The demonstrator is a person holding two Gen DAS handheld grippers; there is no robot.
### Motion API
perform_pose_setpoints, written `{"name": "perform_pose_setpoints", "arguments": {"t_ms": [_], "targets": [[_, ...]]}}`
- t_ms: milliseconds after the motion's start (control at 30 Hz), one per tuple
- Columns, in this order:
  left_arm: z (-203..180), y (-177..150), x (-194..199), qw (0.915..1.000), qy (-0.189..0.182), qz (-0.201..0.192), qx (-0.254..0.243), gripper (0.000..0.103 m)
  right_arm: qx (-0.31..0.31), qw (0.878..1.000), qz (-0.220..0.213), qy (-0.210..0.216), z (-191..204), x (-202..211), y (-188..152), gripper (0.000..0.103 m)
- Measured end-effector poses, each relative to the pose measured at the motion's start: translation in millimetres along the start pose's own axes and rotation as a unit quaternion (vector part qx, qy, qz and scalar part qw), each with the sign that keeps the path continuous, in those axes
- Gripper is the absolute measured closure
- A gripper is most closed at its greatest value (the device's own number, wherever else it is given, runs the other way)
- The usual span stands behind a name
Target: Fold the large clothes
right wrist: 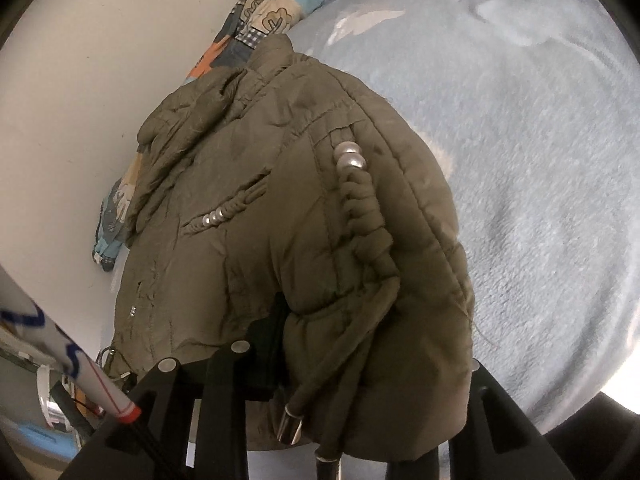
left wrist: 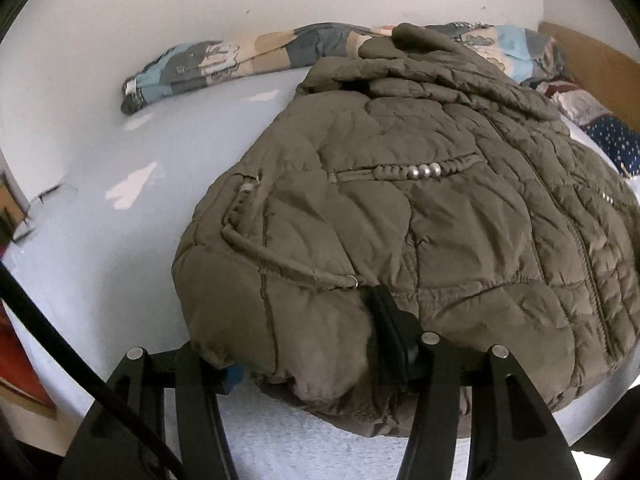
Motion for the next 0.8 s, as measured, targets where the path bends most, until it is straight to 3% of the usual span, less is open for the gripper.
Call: {"name": "perform_pose_setpoints", "arguments": {"t_ms": [100, 167, 267, 333, 433, 800], "targets": [[-1, 3, 3, 0.9999, 0.006, -0.006, -0.015, 0.052, 0.000, 1.000, -0.007, 0.001, 1, 0, -1, 0.070], [-3, 7, 8, 0.9995, 0.009, -0.017, -0.026, 0.061, 0.008, 1.000, -0.004, -0.002, 4, 1, 1, 0.074], [-8, 16, 22, 0.9980, 0.008, -0.048, -0.041, 0.076, 0.063, 0.997, -0.032, 0.002, 25, 19, 9, 0.080], [-12, 23, 33, 0.9959, 0.010, -0.075, -0.050, 0.080, 0.095, 0.994, -0.051, -0.002, 37, 29, 11, 0.081], [-12, 30, 49, 0.9936, 0.008, -0.101, -0.050, 0.081, 0.121, 0.990, -0.070, -0.003, 49, 41, 13, 0.082], [5, 45, 92, 0.9910, -0.022, -0.129, -0.027, 0.083, 0.165, 0.979, -0.117, 0.008, 77, 90, 15, 0.086]]}}
Point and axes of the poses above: each gripper's, at about its wrist camera, not at the fingertips, and x roughly against the way its jaws point, z to its left, y to its top, the point moved 8 cm from there along -x, roughly the way its jaws point, and after that the axes turned 4 degrees about y, right-handed, at the moved point
